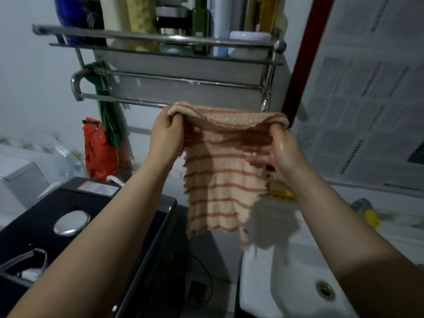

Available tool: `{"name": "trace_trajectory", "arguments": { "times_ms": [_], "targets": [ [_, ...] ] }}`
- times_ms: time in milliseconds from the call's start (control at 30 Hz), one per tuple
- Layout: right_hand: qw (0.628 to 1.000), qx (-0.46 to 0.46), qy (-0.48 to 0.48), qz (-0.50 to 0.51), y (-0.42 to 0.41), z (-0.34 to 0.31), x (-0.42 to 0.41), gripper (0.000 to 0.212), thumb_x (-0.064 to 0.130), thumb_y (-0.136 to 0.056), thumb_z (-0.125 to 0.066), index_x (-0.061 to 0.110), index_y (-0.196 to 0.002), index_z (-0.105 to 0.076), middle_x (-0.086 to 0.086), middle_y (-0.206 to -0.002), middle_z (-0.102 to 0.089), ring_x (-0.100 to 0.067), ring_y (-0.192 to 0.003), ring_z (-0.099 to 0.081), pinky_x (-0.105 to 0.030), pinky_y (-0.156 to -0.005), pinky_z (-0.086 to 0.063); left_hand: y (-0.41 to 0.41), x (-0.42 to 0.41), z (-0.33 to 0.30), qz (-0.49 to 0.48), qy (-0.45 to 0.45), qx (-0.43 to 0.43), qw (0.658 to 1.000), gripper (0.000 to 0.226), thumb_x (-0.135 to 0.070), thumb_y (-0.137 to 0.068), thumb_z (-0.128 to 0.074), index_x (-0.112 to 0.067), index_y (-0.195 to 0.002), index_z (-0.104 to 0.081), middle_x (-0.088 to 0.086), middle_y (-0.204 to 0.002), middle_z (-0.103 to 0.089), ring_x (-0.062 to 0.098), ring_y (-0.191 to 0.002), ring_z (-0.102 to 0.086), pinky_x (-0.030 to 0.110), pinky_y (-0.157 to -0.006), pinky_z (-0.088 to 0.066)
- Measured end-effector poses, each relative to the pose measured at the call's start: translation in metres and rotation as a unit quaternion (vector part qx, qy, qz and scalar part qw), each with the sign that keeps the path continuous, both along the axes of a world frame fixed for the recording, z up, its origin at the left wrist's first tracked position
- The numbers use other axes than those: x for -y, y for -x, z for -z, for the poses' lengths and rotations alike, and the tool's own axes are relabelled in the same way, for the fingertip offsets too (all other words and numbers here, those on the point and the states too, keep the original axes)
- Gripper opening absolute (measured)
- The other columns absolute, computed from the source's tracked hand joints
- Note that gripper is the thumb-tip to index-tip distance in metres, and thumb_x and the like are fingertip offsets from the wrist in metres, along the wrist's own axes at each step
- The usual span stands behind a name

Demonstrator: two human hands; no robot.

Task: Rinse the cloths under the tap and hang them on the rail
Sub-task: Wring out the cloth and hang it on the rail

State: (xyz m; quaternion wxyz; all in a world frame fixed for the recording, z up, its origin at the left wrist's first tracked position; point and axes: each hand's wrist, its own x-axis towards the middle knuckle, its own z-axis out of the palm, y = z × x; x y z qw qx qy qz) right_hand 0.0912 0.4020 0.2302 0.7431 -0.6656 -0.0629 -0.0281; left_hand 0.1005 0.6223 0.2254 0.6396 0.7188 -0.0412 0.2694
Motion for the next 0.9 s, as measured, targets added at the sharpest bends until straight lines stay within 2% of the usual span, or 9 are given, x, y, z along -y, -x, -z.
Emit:
{"name": "trace_trajectory", "arguments": {
  "times_ms": [67,167,267,334,400,467,600,734,901],
  "targets": [
    [0.994,0.076,0.069,0.021,-0.006,-0.012,-0.002,0.028,0.025,-0.103,-0.031,0.021,-0.100,-0.058,0.001,-0.102,-0.064,-0.015,-0.094,-0.064,-0.029,-0.076,-0.057,-0.007,-0.005,-0.013,0.012,-0.025,0.042,0.999,0.017,-0.029,-0.090,-0.039,-0.036,-0.089,-0.055,0.002,-0.091,-0.065,0.028,-0.089,-0.065,0.054,-0.078,-0.055],
    [0.944,0.276,0.181,0.002,-0.018,-0.026,-0.001,0.024,0.031,-0.091,-0.044,0.031,-0.110,-0.059,0.005,-0.114,-0.062,-0.017,-0.116,-0.056,-0.034,-0.103,-0.044,-0.015,-0.007,-0.029,0.011,-0.192,0.143,0.971,0.022,-0.024,-0.089,-0.050,-0.024,-0.111,-0.047,-0.006,-0.091,-0.058,0.024,-0.084,-0.059,0.044,-0.074,-0.052],
    [0.820,0.426,0.381,0.024,-0.032,-0.035,-0.006,0.056,0.028,-0.083,-0.053,0.028,-0.138,-0.040,-0.008,-0.137,-0.049,-0.030,-0.127,-0.048,-0.041,-0.105,-0.041,-0.034,-0.009,-0.037,-0.052,-0.428,0.270,0.861,0.031,-0.022,-0.085,-0.063,-0.010,-0.112,-0.051,0.007,-0.100,-0.058,0.025,-0.088,-0.054,0.037,-0.074,-0.046],
    [0.725,0.419,0.540,0.079,-0.042,-0.033,-0.015,0.067,0.031,-0.087,-0.054,0.029,-0.147,-0.024,-0.015,-0.145,-0.040,-0.037,-0.129,-0.043,-0.044,-0.102,-0.039,-0.058,-0.016,-0.029,-0.085,-0.545,0.306,0.776,0.028,-0.024,-0.087,-0.063,-0.008,-0.109,-0.058,0.012,-0.101,-0.062,0.030,-0.093,-0.057,0.041,-0.086,-0.047],
    [0.676,0.352,0.644,0.068,-0.054,-0.023,-0.024,0.068,0.039,-0.095,-0.044,0.029,-0.152,-0.007,-0.014,-0.155,-0.025,-0.033,-0.140,-0.029,-0.040,-0.111,-0.027,-0.074,-0.022,-0.015,-0.063,-0.611,0.257,0.746,0.035,-0.028,-0.090,-0.059,-0.009,-0.118,-0.056,0.015,-0.115,-0.063,0.032,-0.107,-0.058,0.041,-0.096,-0.042],
    [0.678,0.282,0.677,0.054,-0.069,-0.022,-0.026,0.067,0.041,-0.098,-0.036,0.027,-0.152,0.002,-0.013,-0.159,-0.012,-0.030,-0.145,-0.017,-0.036,-0.116,-0.015,-0.083,-0.025,-0.013,-0.039,-0.583,0.173,0.793,0.042,-0.040,-0.093,-0.048,-0.015,-0.126,-0.052,0.011,-0.125,-0.059,0.031,-0.112,-0.056,0.040,-0.091,-0.043],
    [0.727,0.219,0.645,0.090,-0.090,-0.051,-0.038,0.057,0.039,-0.100,-0.029,0.022,-0.152,-0.012,-0.012,-0.157,-0.021,-0.033,-0.139,-0.026,-0.039,-0.111,-0.022,-0.112,-0.023,-0.041,-0.036,-0.482,0.101,0.870,0.036,-0.041,-0.095,-0.038,-0.014,-0.116,-0.048,0.011,-0.112,-0.056,0.031,-0.096,-0.055,0.037,-0.074,-0.042],
    [0.728,0.185,0.653,0.098,-0.116,-0.075,-0.056,0.051,0.048,-0.099,-0.022,0.019,-0.135,-0.043,-0.014,-0.140,-0.045,-0.032,-0.126,-0.043,-0.041,-0.102,-0.032,-0.144,-0.017,-0.061,-0.033,-0.506,-0.025,0.861,0.042,-0.044,-0.100,-0.036,-0.021,-0.133,-0.044,0.013,-0.130,-0.056,0.031,-0.119,-0.052,0.047,-0.104,-0.035],
    [0.761,0.091,0.628,0.136,-0.145,-0.081,-0.063,0.059,0.054,-0.095,-0.023,0.021,-0.142,-0.037,-0.014,-0.146,-0.039,-0.034,-0.129,-0.042,-0.042,-0.102,-0.037,-0.162,-0.009,-0.080,-0.069,-0.463,-0.107,0.877,0.043,-0.043,-0.102,-0.028,-0.023,-0.133,-0.048,0.016,-0.130,-0.057,0.034,-0.120,-0.051,0.053,-0.109,-0.028]
  ]
}}
